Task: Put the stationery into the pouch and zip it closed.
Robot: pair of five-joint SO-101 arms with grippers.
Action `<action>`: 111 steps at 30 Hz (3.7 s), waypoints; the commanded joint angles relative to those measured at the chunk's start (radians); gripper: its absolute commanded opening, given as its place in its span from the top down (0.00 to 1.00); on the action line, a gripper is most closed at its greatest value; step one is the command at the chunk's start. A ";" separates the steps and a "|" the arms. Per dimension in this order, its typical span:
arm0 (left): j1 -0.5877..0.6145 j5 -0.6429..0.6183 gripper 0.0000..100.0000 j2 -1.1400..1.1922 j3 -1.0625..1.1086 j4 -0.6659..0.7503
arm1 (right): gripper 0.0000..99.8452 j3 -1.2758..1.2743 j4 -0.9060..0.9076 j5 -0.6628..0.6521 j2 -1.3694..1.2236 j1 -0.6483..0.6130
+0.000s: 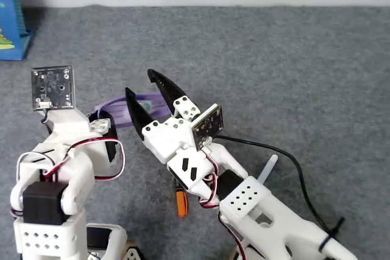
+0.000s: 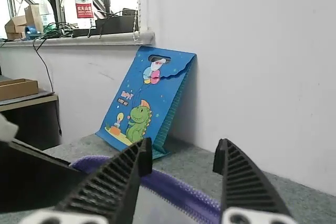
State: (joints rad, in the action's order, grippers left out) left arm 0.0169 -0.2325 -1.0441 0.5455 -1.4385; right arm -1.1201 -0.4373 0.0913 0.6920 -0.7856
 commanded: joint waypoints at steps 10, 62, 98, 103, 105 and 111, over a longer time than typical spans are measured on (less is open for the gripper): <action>0.052 -0.011 0.99 0.003 -0.013 0.000 | 0.84 0.311 1.142 0.203 0.298 0.254; 0.103 -0.006 0.99 -0.003 0.044 0.005 | 1.00 0.657 1.267 0.015 -0.742 0.386; 0.097 -0.012 0.99 -0.003 0.041 0.006 | 0.99 0.236 1.030 0.023 0.535 0.002; 0.097 -0.012 0.99 -0.003 0.044 0.006 | 0.99 0.080 0.723 -0.003 0.535 -0.068; 0.097 -0.012 0.99 -0.003 0.044 0.006 | 0.99 0.052 0.631 0.000 0.535 -0.071; 0.097 -0.012 0.99 -0.003 0.042 0.006 | 0.99 0.048 0.490 0.002 0.444 -0.076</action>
State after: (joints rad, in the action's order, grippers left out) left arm 0.1151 -0.2325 -1.0564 0.5869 -1.4369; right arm -1.0879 0.1350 0.1005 1.1861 -0.8562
